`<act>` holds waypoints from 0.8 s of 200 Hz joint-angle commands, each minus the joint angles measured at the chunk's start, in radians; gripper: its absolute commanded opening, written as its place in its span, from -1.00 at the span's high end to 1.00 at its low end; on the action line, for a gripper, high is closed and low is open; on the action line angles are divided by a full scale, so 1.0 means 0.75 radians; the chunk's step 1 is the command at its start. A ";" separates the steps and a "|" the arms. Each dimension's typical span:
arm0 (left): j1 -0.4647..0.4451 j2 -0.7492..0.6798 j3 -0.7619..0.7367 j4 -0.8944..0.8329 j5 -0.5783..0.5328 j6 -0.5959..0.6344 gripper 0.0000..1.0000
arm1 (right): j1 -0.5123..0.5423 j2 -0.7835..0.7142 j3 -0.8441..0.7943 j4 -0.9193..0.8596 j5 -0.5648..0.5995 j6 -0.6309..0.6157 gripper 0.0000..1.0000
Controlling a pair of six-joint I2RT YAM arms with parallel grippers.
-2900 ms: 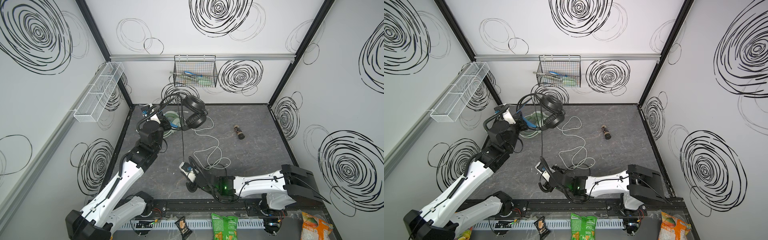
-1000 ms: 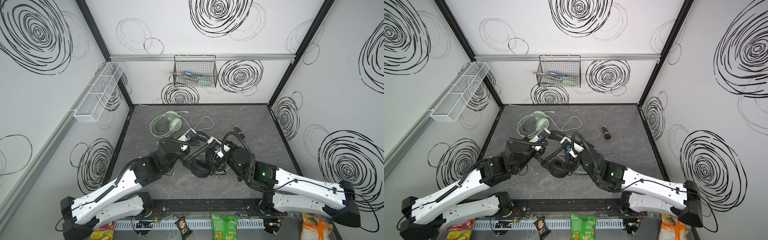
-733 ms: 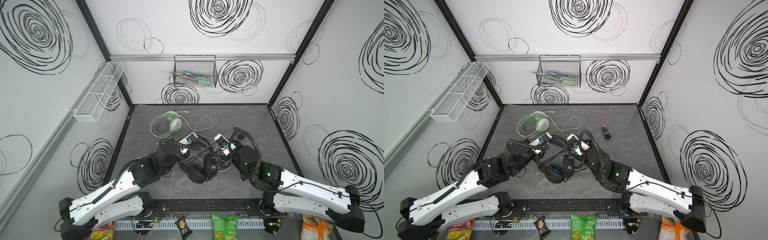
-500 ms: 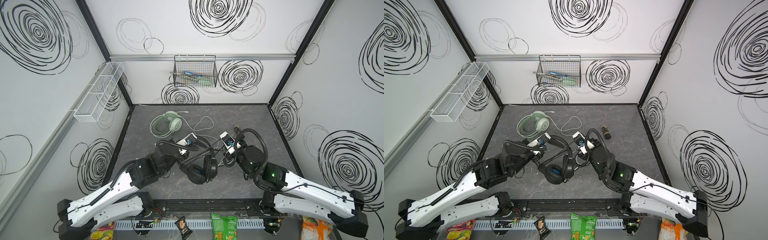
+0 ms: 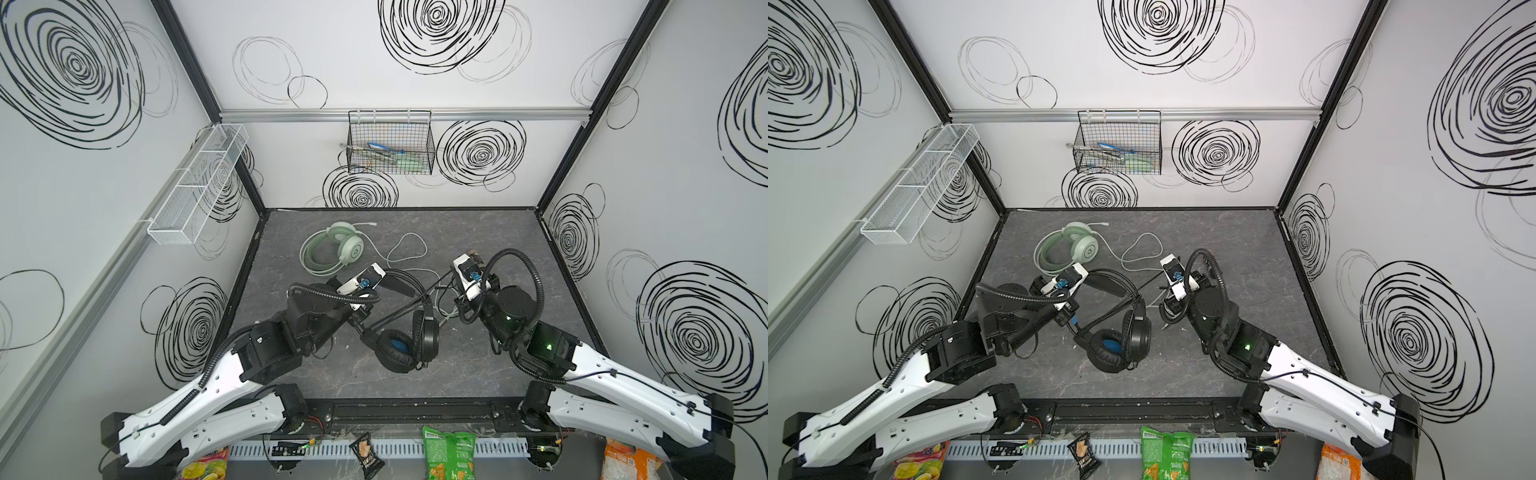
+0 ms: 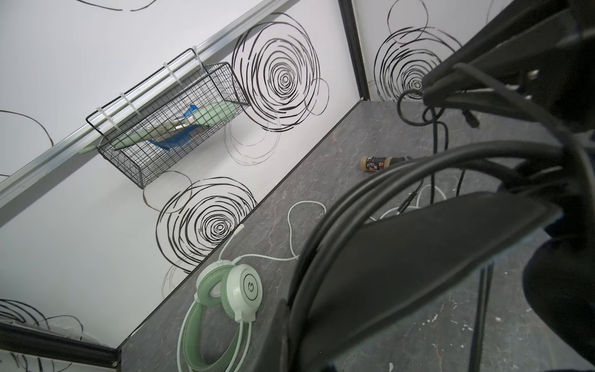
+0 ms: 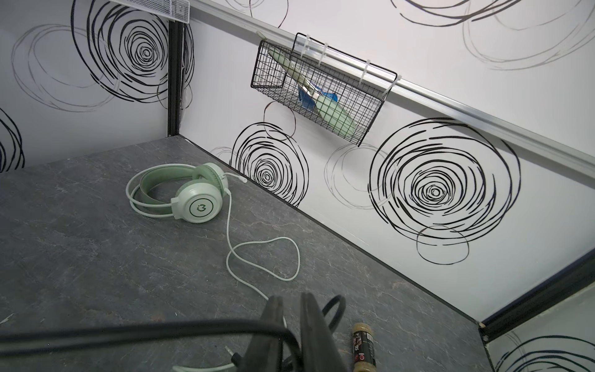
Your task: Wrap the headphones
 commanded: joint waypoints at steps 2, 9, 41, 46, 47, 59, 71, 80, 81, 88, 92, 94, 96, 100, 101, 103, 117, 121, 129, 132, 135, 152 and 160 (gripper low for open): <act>0.006 -0.055 0.110 0.119 0.131 -0.110 1.00 | -0.016 -0.031 -0.026 0.072 -0.009 0.056 0.68; 0.006 -0.062 0.123 0.125 0.154 -0.127 1.00 | -0.018 -0.039 -0.035 0.079 -0.018 0.060 0.68; 0.005 -0.066 0.189 0.135 0.212 -0.189 1.00 | -0.022 -0.057 -0.085 0.123 -0.057 0.085 0.65; 0.006 -0.066 0.199 0.138 0.214 -0.196 1.00 | -0.024 -0.057 -0.093 0.128 -0.068 0.093 0.65; 0.006 -0.066 0.201 0.138 0.216 -0.198 1.00 | -0.025 -0.057 -0.095 0.129 -0.070 0.094 0.65; 0.006 -0.060 0.224 0.136 0.223 -0.214 1.00 | -0.027 -0.057 -0.117 0.147 -0.093 0.109 0.64; 0.006 -0.051 0.248 0.129 0.221 -0.228 1.00 | -0.026 -0.057 -0.144 0.167 -0.112 0.123 0.62; 0.006 -0.044 0.261 0.126 0.221 -0.241 1.00 | -0.029 -0.057 -0.167 0.188 -0.132 0.133 0.61; 0.005 -0.044 0.261 0.126 0.221 -0.243 1.00 | -0.029 -0.058 -0.169 0.191 -0.134 0.136 0.60; 0.006 -0.041 0.267 0.128 0.221 -0.250 1.00 | -0.030 -0.059 -0.194 0.215 -0.152 0.139 0.57; 0.005 -0.040 0.269 0.130 0.221 -0.257 1.00 | -0.032 -0.059 -0.209 0.230 -0.162 0.146 0.55; 0.006 -0.038 0.270 0.130 0.222 -0.257 1.00 | -0.032 -0.062 -0.216 0.239 -0.166 0.149 0.54; 0.006 -0.038 0.271 0.130 0.223 -0.261 1.00 | -0.033 -0.061 -0.224 0.246 -0.173 0.152 0.53; 0.005 -0.036 0.273 0.131 0.225 -0.266 1.00 | -0.037 -0.061 -0.239 0.262 -0.185 0.161 0.50; 0.006 -0.036 0.274 0.130 0.225 -0.267 1.00 | -0.038 -0.061 -0.242 0.264 -0.189 0.163 0.49; 0.006 -0.034 0.275 0.130 0.225 -0.268 1.00 | -0.038 -0.060 -0.248 0.271 -0.195 0.169 0.48; 0.004 -0.026 0.285 0.130 0.223 -0.286 1.00 | -0.048 -0.057 -0.299 0.324 -0.233 0.197 0.42; 0.006 -0.023 0.290 0.129 0.223 -0.291 1.00 | -0.052 -0.052 -0.314 0.342 -0.234 0.209 0.39; 0.006 -0.016 0.301 0.128 0.223 -0.300 1.00 | -0.063 -0.040 -0.339 0.367 -0.244 0.232 0.34; 0.006 -0.012 0.306 0.126 0.223 -0.302 1.00 | -0.065 -0.035 -0.349 0.377 -0.250 0.241 0.33; 0.006 -0.008 0.312 0.126 0.223 -0.305 1.00 | -0.072 -0.030 -0.357 0.385 -0.256 0.248 0.31; 0.006 0.015 0.348 0.116 0.217 -0.323 1.00 | -0.093 0.002 -0.410 0.438 -0.289 0.293 0.28; 0.006 0.026 0.366 0.109 0.211 -0.331 1.00 | -0.101 0.015 -0.432 0.458 -0.298 0.311 0.28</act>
